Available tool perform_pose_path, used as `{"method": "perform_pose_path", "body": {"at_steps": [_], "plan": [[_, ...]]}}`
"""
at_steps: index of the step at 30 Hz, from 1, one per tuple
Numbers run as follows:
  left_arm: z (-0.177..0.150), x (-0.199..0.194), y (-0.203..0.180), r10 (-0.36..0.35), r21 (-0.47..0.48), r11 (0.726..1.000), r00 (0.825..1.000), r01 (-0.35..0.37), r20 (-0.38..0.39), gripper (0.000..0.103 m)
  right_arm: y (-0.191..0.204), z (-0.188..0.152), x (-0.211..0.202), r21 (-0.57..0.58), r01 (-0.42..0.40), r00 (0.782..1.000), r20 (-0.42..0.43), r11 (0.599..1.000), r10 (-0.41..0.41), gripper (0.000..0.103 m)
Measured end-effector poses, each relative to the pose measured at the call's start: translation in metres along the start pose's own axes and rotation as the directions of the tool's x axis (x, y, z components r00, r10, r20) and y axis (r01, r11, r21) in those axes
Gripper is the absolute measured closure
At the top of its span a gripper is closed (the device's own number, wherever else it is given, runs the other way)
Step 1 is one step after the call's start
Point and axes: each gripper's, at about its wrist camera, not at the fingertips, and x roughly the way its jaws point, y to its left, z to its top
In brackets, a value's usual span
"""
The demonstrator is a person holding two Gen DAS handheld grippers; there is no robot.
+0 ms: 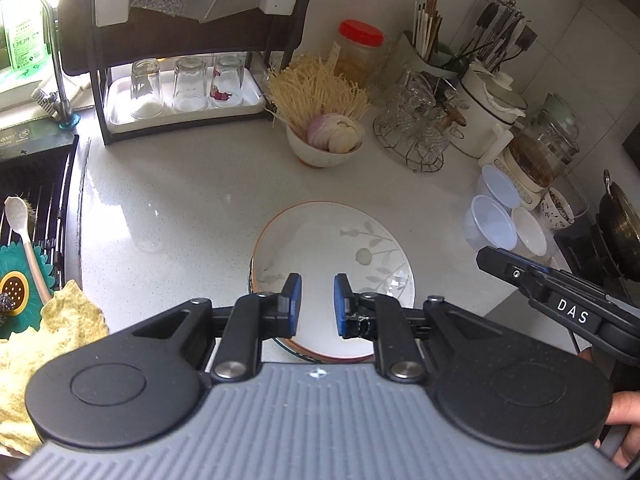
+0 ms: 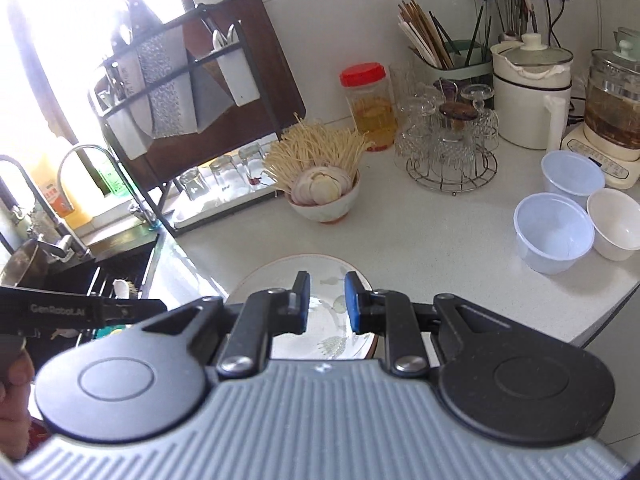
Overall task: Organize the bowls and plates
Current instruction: 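Open both grippers and lift them off the stacked plate rim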
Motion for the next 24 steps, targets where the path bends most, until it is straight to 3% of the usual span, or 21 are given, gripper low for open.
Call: {"method": "perform_pose_path", "body": {"at_steps": [10, 20, 24], "plan": [[-0.024, -0.03, -0.031, -0.036, 0.045, 0.998, 0.999, 0.034, 0.032, 0.084, 0.002, -0.018, -0.046, 0.004, 0.016, 0.999, 0.029, 1.0, -0.016, 0.08], [-0.021, -0.007, -0.071, -0.05, 0.09, 0.995, 0.999, 0.05, 0.0, 0.083, -0.035, -0.025, -0.058, 0.074, 0.063, 0.997, 0.05, 0.995, -0.067, 0.08], [-0.007, 0.017, -0.092, -0.054, 0.108, 0.993, 0.998, 0.055, -0.013, 0.07, -0.062, -0.017, -0.052, 0.106, 0.079, 0.994, 0.069, 0.991, -0.087, 0.08]]}}
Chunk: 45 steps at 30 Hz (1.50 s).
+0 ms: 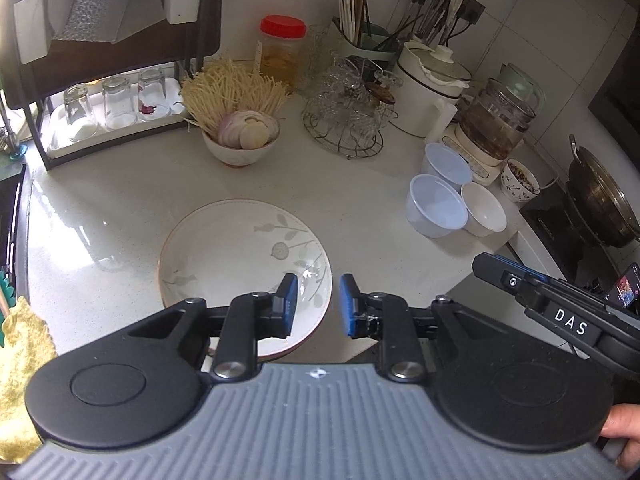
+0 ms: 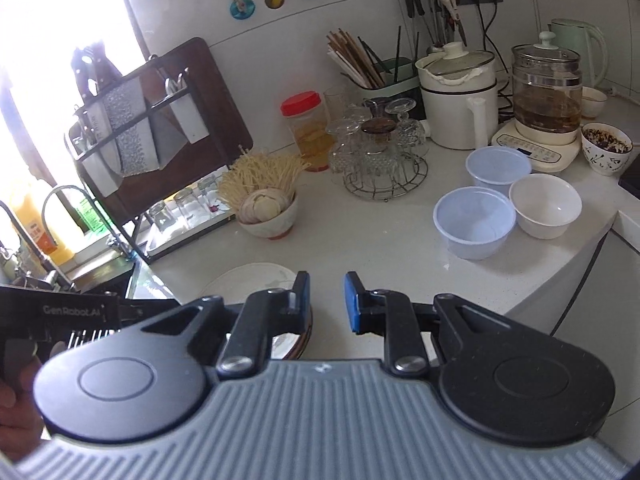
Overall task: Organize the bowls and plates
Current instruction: 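Open both grippers and lift them off the stacked plate rim, then move both tools to the rim of the white plastic bowl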
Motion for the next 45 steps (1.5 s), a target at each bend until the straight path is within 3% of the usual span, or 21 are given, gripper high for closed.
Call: {"method": "perform_pose_path", "body": {"at_steps": [2, 5, 9, 13, 19, 25, 26, 27, 28, 32, 37, 40, 45], "plan": [[0.009, 0.013, -0.009, -0.007, 0.008, 1.0, 1.0, 0.007, 0.0, 0.063, -0.015, 0.008, 0.005, 0.01, 0.017, 1.0, 0.007, 1.0, -0.017, 0.08], [0.026, 0.035, -0.021, -0.014, 0.007, 1.0, 1.0, 0.014, -0.021, 0.061, -0.042, 0.023, 0.014, 0.019, 0.046, 0.999, 0.011, 0.999, -0.046, 0.071], [0.049, 0.064, -0.038, -0.011, 0.037, 0.999, 0.999, 0.012, -0.035, 0.057, -0.082, 0.04, 0.027, 0.082, 0.083, 0.996, 0.011, 0.993, -0.084, 0.07], [0.07, 0.092, -0.055, -0.013, 0.057, 0.998, 0.999, 0.016, -0.044, 0.052, -0.109, 0.05, 0.043, 0.112, 0.09, 0.996, -0.001, 0.99, -0.09, 0.055], [0.09, 0.129, -0.073, -0.03, 0.071, 0.997, 0.997, 0.035, -0.066, 0.049, -0.142, 0.058, 0.062, 0.164, 0.109, 0.994, -0.049, 0.98, -0.103, 0.055], [0.117, 0.147, -0.08, -0.029, 0.063, 0.998, 0.999, 0.031, -0.031, 0.049, -0.166, 0.071, 0.085, 0.156, 0.12, 0.989, -0.107, 0.98, -0.104, 0.054], [0.12, 0.151, -0.081, -0.03, 0.066, 0.997, 0.999, 0.032, -0.029, 0.049, -0.169, 0.073, 0.089, 0.155, 0.114, 0.989, -0.11, 0.981, -0.098, 0.044], [0.121, 0.156, -0.083, -0.033, 0.07, 0.997, 0.999, 0.035, -0.032, 0.049, -0.172, 0.074, 0.091, 0.159, 0.108, 0.99, -0.106, 0.981, -0.092, 0.025], [0.122, 0.161, -0.085, -0.034, 0.07, 0.997, 0.999, 0.036, -0.038, 0.049, -0.175, 0.075, 0.093, 0.163, 0.104, 0.991, -0.099, 0.981, -0.089, 0.016], [0.121, 0.188, -0.092, -0.047, 0.043, 0.998, 0.996, 0.05, -0.071, 0.049, -0.191, 0.081, 0.103, 0.169, 0.105, 0.99, -0.116, 0.98, -0.086, 0.011], [0.117, 0.225, -0.103, -0.071, 0.018, 0.997, 0.991, 0.073, -0.115, 0.049, -0.223, 0.078, 0.115, 0.26, 0.08, 0.985, -0.166, 0.962, -0.037, 0.011], [0.117, 0.245, -0.104, -0.099, -0.035, 0.995, 0.987, 0.096, -0.129, 0.049, -0.244, 0.071, 0.125, 0.336, 0.073, 0.977, -0.213, 0.939, 0.001, 0.011], [0.112, 0.267, -0.107, -0.147, -0.112, 0.985, 0.98, 0.132, -0.133, 0.05, -0.254, 0.064, 0.143, 0.355, 0.058, 0.962, -0.269, 0.933, 0.042, 0.011]]}}
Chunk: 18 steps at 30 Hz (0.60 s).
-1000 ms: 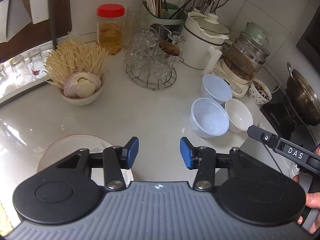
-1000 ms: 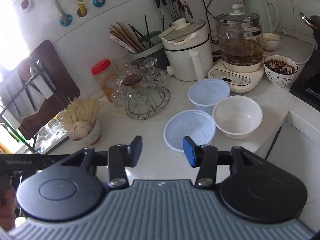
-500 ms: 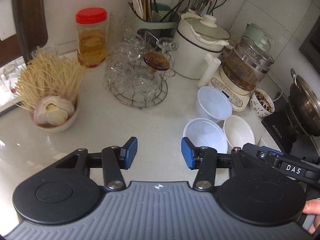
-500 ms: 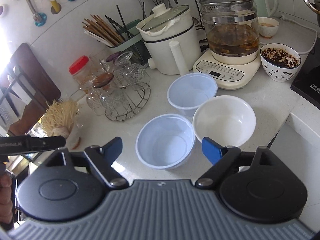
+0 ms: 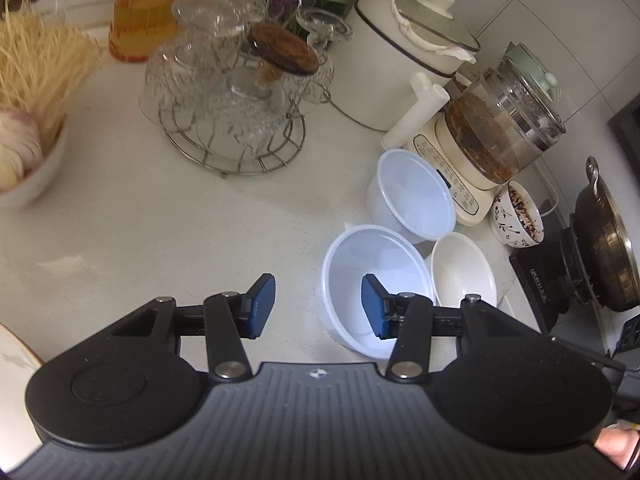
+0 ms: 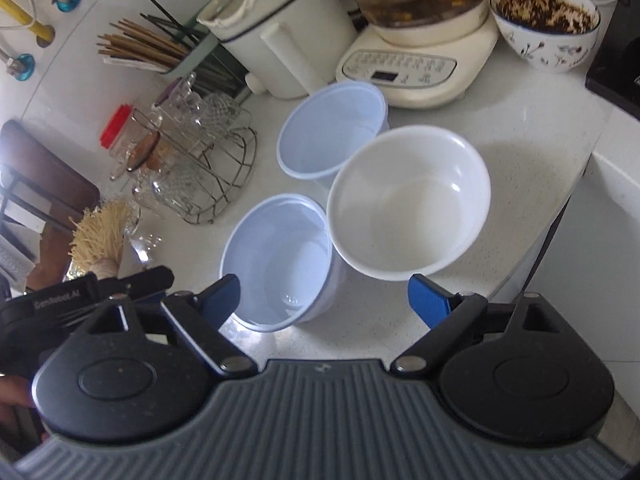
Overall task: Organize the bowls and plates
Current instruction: 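Move both tools to the rim of the white plastic bowl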
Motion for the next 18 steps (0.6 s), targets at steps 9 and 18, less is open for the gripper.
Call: {"method": "perform_pose_path", "body": {"at_steps": [9, 18], "plan": [[-0.001, 0.039, 0.001, -0.006, -0.043, 0.999, 0.997, 0.003, -0.071, 0.062, -0.003, -0.004, 0.023, 0.057, -0.069, 0.997, -0.041, 0.996, 0.072, 0.03], [0.002, 0.061, -0.003, -0.007, -0.035, 0.999, 0.993, 0.003, -0.118, 0.071, -0.004, -0.002, 0.038, 0.075, -0.057, 0.997, -0.051, 0.996, 0.061, 0.046]]}}
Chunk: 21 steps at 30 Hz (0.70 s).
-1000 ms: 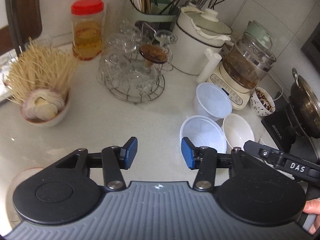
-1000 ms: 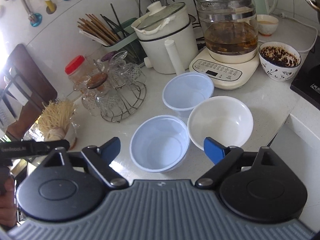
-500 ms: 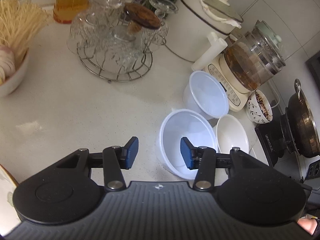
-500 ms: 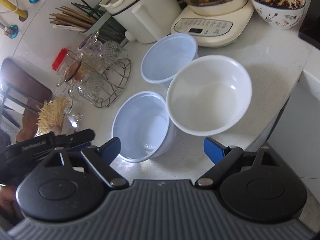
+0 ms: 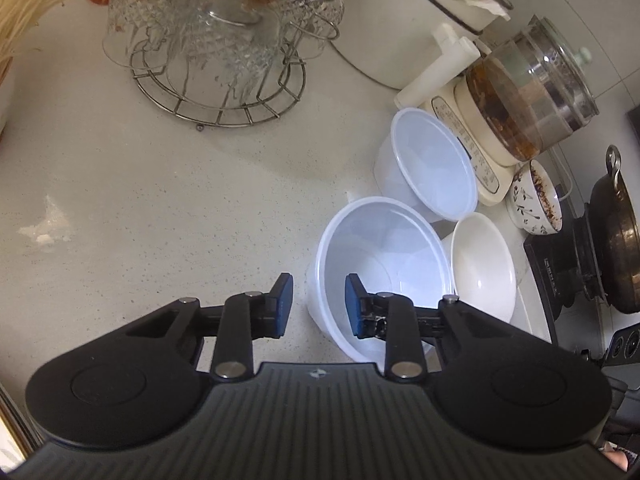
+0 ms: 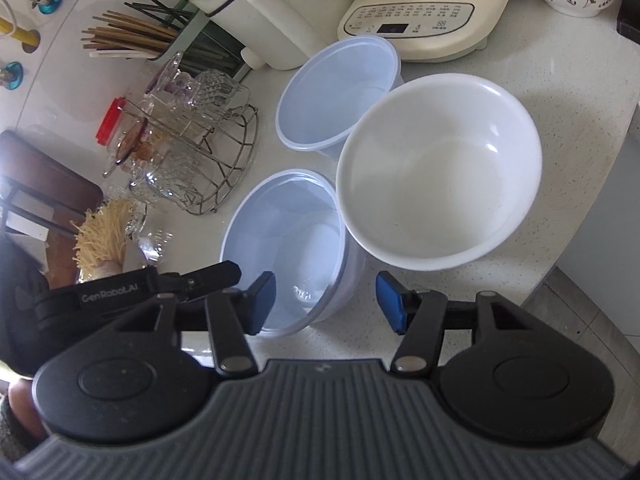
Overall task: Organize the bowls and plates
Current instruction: 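Move both tools to the rim of the white plastic bowl, then close both grippers on the white plastic bowl rim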
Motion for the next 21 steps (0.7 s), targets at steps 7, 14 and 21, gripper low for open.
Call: {"method": "perform_pose_path", "body": {"at_steps": [7, 14, 21], "plan": [[-0.002, 0.009, -0.007, 0.026, 0.034, 0.999, 0.999, -0.025, -0.027, 0.085, 0.0, -0.002, 0.004, -0.02, 0.009, 1.0, -0.017, 1.0, -0.009, 0.055], [-0.005, 0.009, -0.009, 0.055, 0.047, 0.997, 0.998, -0.054, -0.027, 0.093, 0.0, -0.002, 0.009, -0.029, 0.002, 1.0, -0.026, 1.0, -0.003, 0.076], [-0.009, 0.005, -0.009, 0.05, 0.044, 0.998, 0.998, -0.049, -0.026, 0.094, -0.001, -0.004, 0.007, -0.043, -0.001, 1.0, -0.021, 0.999, 0.0, 0.081]]}}
